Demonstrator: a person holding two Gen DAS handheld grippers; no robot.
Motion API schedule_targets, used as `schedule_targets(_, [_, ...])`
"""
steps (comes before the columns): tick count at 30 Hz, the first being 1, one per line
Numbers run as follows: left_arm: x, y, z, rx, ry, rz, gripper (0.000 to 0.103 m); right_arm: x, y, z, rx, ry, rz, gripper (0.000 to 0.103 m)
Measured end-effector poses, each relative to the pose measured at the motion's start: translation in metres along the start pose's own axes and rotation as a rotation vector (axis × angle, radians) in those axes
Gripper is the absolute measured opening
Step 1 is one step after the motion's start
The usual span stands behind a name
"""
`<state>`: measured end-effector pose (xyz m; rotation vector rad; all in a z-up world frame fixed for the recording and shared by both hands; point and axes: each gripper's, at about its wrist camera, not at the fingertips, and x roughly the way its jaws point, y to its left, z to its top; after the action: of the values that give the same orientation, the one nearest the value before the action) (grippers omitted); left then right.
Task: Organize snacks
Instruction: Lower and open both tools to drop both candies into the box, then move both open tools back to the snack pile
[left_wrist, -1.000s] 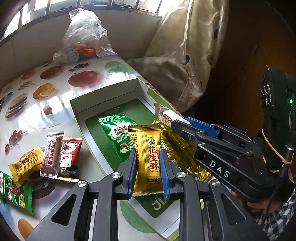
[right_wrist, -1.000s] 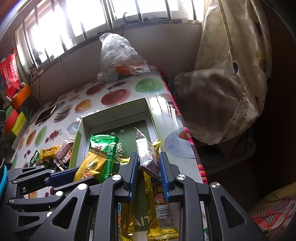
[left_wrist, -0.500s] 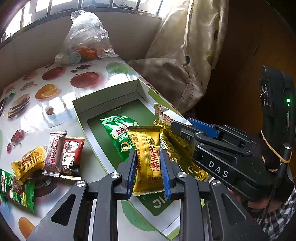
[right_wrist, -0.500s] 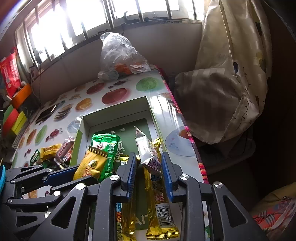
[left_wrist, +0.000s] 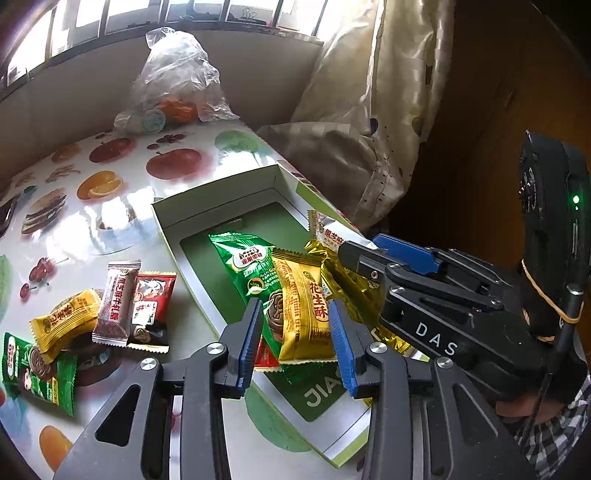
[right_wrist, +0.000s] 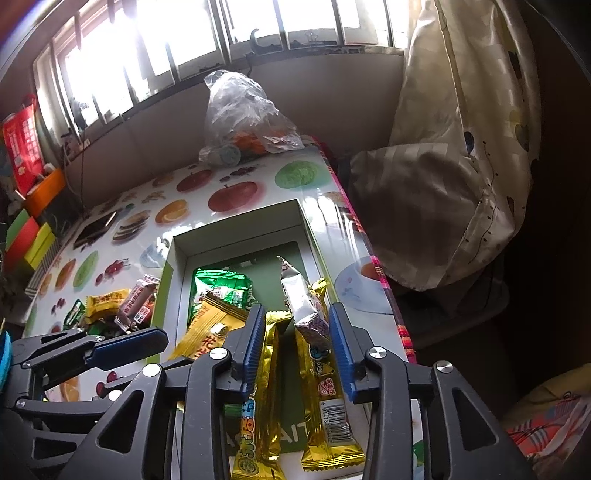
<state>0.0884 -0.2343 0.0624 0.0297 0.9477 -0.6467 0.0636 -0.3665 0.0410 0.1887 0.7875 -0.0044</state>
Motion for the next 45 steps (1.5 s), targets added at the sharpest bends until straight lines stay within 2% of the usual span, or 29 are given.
schedule_targets(3, [-0.003, 0.001, -0.001, 0.002, -0.003, 0.003, 0.039, -0.003, 0.001, 0.0, 0.001, -0.006, 0.0, 0.037])
schedule_targets(5, [-0.005, 0.002, -0.001, 0.0, -0.006, 0.007, 0.045, -0.005, 0.002, -0.001, 0.006, -0.011, -0.002, 0.037])
schedule_targets(7, [-0.008, 0.004, -0.002, -0.002, -0.013, 0.009, 0.046, -0.007, 0.003, 0.0, 0.007, -0.015, -0.001, 0.038])
schedule_targets(16, [-0.027, 0.01, -0.01, -0.004, -0.047, 0.052, 0.047, -0.019, 0.011, -0.002, 0.01, -0.036, -0.009, 0.04])
schedule_targets(20, [-0.037, 0.015, -0.014, -0.013, -0.062, 0.044, 0.047, -0.024, 0.017, -0.004, 0.01, -0.043, -0.005, 0.041])
schedule_targets(29, [-0.06, 0.033, -0.025, -0.038, -0.096, 0.09, 0.047, -0.032, 0.039, -0.009, -0.002, -0.06, 0.0, 0.046])
schedule_targets(37, [-0.074, 0.055, -0.037, -0.07, -0.104, 0.107, 0.047, -0.036, 0.06, -0.011, -0.031, -0.071, 0.02, 0.047])
schedule_targets(45, [-0.086, 0.089, -0.047, -0.131, -0.113, 0.16, 0.047, -0.029, 0.087, -0.01, -0.063, -0.073, 0.056, 0.047])
